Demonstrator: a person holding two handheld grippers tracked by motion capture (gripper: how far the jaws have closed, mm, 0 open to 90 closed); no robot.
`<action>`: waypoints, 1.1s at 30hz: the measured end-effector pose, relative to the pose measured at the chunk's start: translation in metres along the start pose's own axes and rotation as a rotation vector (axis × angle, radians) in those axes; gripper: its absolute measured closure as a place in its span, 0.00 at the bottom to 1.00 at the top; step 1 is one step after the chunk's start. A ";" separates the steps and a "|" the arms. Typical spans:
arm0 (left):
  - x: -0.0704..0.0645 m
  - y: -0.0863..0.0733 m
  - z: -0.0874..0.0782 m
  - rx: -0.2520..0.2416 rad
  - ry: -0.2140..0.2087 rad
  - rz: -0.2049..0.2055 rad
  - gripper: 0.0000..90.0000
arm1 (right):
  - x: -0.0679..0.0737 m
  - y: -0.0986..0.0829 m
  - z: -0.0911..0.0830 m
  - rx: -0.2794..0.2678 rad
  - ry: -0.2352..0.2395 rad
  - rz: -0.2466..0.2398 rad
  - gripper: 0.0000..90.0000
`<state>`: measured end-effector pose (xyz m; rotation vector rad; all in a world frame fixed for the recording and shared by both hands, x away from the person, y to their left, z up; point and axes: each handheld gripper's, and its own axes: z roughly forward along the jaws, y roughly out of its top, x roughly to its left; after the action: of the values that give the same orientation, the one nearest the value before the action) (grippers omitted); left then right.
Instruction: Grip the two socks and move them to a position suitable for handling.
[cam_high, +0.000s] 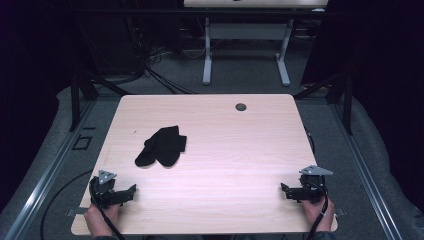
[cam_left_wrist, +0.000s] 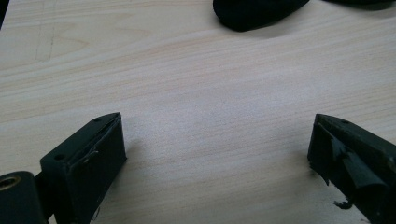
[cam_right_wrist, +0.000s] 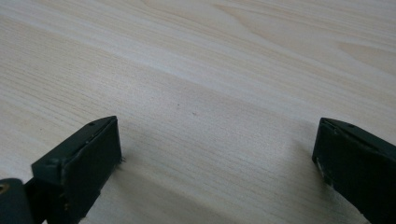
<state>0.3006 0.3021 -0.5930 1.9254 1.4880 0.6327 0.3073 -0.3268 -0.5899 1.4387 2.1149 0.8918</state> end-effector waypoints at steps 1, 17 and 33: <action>0.000 0.000 0.000 0.000 0.000 0.000 0.04 | 0.000 0.000 0.000 0.000 0.000 0.000 0.01; 0.001 0.000 0.000 -0.004 -0.016 0.006 0.06 | 0.000 0.000 0.000 -0.001 -0.002 0.001 0.01; -0.018 0.071 -0.014 -0.059 -0.139 0.061 0.03 | 0.000 0.000 0.000 0.000 -0.003 0.000 0.01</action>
<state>0.3339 0.2745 -0.5326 1.9345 1.3159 0.5509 0.3075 -0.3267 -0.5899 1.4398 2.1124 0.8888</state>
